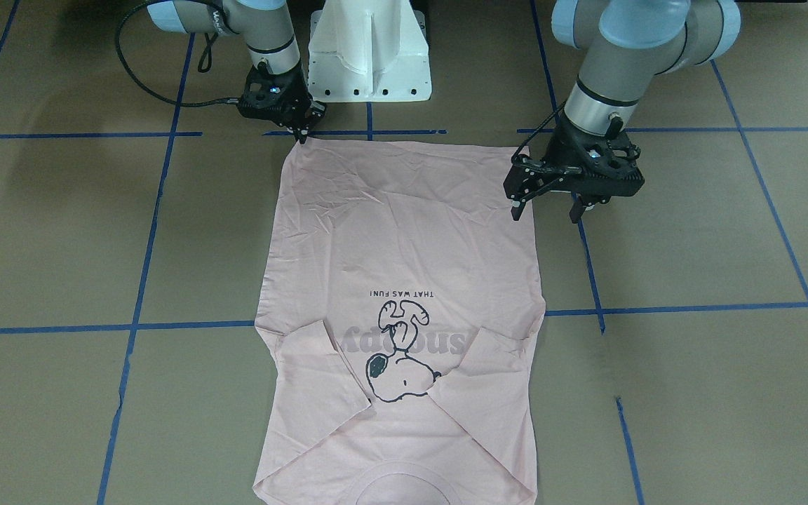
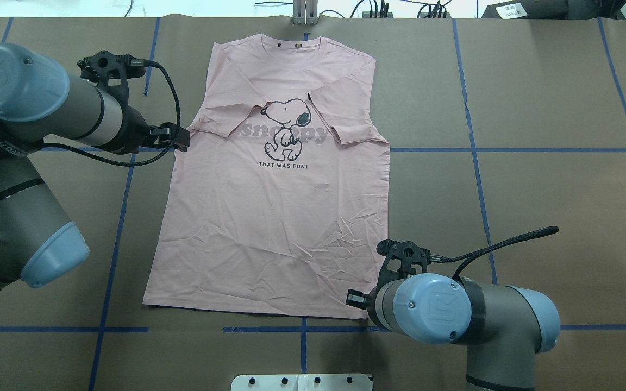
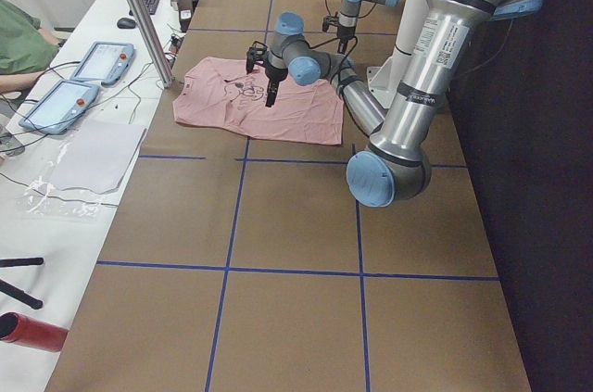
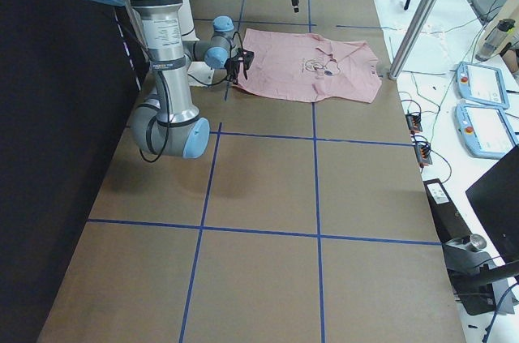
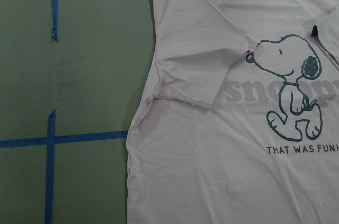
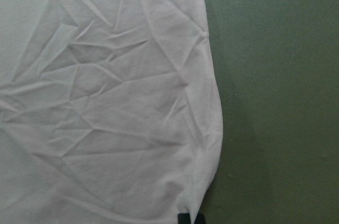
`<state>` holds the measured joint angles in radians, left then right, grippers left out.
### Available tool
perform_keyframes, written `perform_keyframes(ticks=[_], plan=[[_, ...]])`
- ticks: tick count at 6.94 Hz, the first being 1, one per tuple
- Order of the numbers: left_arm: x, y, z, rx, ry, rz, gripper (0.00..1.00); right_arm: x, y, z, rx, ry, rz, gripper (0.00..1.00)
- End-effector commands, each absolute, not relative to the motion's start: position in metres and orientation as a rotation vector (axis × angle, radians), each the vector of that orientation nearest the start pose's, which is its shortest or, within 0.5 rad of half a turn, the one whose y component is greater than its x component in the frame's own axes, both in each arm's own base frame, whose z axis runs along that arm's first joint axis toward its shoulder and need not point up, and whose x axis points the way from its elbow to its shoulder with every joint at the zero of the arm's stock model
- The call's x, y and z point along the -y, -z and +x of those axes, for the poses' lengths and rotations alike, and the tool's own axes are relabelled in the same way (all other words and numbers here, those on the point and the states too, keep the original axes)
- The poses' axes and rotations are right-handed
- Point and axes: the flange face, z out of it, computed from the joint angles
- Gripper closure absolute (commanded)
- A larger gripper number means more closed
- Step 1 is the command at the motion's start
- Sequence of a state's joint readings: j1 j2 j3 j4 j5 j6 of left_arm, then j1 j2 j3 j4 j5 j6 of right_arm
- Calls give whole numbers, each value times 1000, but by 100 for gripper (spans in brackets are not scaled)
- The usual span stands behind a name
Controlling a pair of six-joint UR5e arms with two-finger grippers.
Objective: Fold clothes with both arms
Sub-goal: 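Grasp the hem corners with both grippers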
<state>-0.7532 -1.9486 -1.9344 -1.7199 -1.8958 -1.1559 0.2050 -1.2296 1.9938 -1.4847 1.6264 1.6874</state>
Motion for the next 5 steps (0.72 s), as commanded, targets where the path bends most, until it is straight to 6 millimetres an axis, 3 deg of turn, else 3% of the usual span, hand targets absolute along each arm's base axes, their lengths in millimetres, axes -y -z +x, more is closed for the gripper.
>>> perform_keyframes(ticks=[1,3,5], plan=[[400,-330,375,-848,343,85,0,267,-280,-508,864,-314,-33,100],[321,-366,419,-826,419,20,0,273,-279,-504,868,-298,-26,100],[276,-384,452,-788,445,-18,0,272,-278,-506,869,-295,-27,100]])
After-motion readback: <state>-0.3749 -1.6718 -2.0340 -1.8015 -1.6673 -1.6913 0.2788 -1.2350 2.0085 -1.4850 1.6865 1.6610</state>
